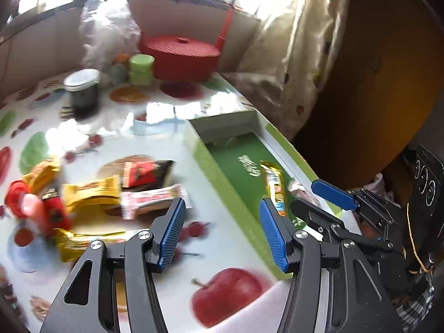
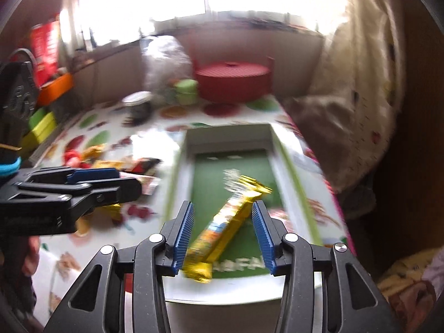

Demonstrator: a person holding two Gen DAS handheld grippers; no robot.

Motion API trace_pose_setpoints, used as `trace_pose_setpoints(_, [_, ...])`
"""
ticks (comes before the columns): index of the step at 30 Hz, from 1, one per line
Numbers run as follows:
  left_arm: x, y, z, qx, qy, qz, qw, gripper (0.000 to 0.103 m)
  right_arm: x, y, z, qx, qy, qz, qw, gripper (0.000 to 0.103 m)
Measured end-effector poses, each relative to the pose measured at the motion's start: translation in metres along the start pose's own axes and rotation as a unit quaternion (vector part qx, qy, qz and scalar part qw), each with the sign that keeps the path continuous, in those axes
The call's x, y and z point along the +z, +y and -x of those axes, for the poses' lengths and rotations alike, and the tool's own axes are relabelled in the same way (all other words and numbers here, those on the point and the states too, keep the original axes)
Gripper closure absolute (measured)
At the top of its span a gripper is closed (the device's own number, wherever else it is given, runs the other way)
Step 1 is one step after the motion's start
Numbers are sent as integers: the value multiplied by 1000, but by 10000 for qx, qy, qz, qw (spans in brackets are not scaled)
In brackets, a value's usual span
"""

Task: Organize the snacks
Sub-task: 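Move the right gripper to a gold bar while the left gripper approaches a pink jelly cup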

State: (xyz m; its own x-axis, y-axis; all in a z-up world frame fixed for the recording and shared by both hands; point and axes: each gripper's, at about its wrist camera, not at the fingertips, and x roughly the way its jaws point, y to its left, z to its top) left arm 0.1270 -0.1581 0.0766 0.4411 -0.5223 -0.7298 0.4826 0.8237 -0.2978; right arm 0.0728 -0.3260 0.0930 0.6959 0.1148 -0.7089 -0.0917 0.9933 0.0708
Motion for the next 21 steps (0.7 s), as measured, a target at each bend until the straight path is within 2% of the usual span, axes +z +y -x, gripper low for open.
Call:
trace_pose_setpoints(6, [-7,35,23,434,-187,167,9987,47,7,32,-8,411,10,344,9986,60])
trace_pose_setpoints(12, [-17,69,39,684,-299,442,9962,47,11,65,-23,849,121,667,9941,60])
trace_pose_setpoints(21, [-34,117,57,1080,-403,748,9905,47,11,105,-47,1285,398,1190,9837,60])
